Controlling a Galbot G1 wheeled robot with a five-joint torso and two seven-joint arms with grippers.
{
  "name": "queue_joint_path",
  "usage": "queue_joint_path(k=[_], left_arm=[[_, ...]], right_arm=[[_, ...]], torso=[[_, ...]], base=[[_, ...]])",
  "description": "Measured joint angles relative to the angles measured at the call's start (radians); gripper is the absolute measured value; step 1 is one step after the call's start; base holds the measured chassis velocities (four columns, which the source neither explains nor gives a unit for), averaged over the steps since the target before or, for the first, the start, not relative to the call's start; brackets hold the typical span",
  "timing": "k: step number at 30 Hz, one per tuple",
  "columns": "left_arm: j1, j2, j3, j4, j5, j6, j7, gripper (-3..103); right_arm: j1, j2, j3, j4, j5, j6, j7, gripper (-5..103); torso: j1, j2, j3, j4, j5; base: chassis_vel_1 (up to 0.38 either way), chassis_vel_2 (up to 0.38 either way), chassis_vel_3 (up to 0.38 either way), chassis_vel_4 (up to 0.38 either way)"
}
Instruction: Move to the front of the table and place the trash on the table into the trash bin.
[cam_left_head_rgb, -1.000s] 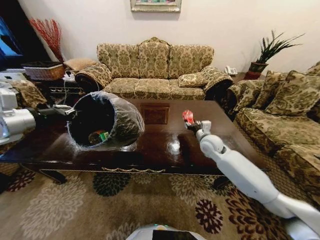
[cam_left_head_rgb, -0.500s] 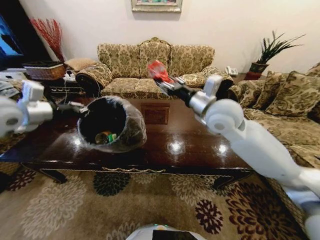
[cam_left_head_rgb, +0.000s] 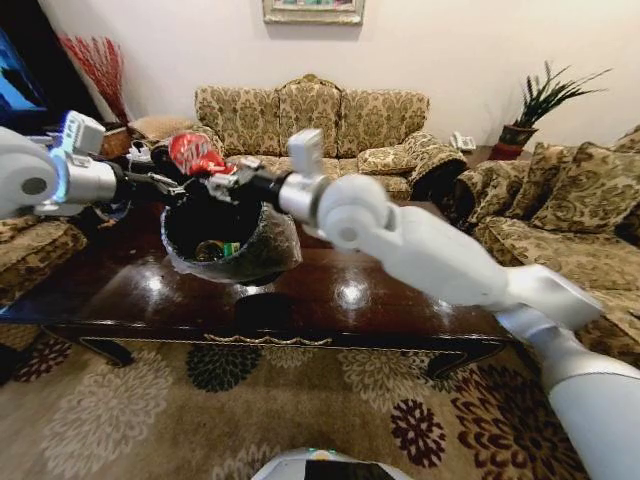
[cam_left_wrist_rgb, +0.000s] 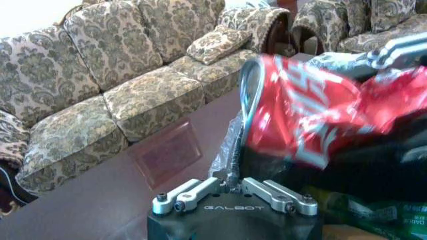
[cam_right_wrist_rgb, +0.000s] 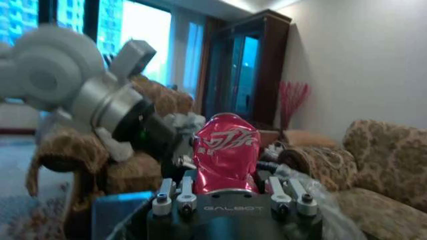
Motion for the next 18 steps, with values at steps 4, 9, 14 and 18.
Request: queue_joint_path(k=[4, 9, 14, 18], left_arm=[[-0.002, -0.009, 0.0, 0.002, 0.002, 0.0, 0.001, 0], [-0.003, -0.033, 0.0, -0.007, 0.006, 0.0, 0.001, 0], [-0.006, -0.046, 0.0, -0.014, 0.007, 0.0, 0.001, 0], [-0.014, -0.064, -0.002, -0.021, 0.013, -0.004, 0.003, 0]], right_arm=[[0.001, 0.006, -0.014, -0.006, -0.017, -0.01, 0.021, 51], [0.008, 0.004, -0.025, -0.004, -0.012, -0.009, 0.033, 73], [0.019, 0.005, -0.03, -0.003, -0.006, -0.004, 0.041, 88], [0.025, 0.01, -0.007, 0.013, 0.02, 0.021, 0.076, 99]], torso=[[0.0, 0.0, 0.0, 0.0002, -0.0001], [0.0, 0.0, 0.0, 0.0, 0.0], [0.0, 0.0, 0.0, 0.0001, -0.0001], [0.0, 0.0, 0.0, 0.0, 0.0001]], base=[[0.0, 0.0, 0.0, 0.0], [0.0, 0.0, 0.0, 0.0], [0.0, 0.0, 0.0, 0.0], [0.0, 0.0, 0.0, 0.0]])
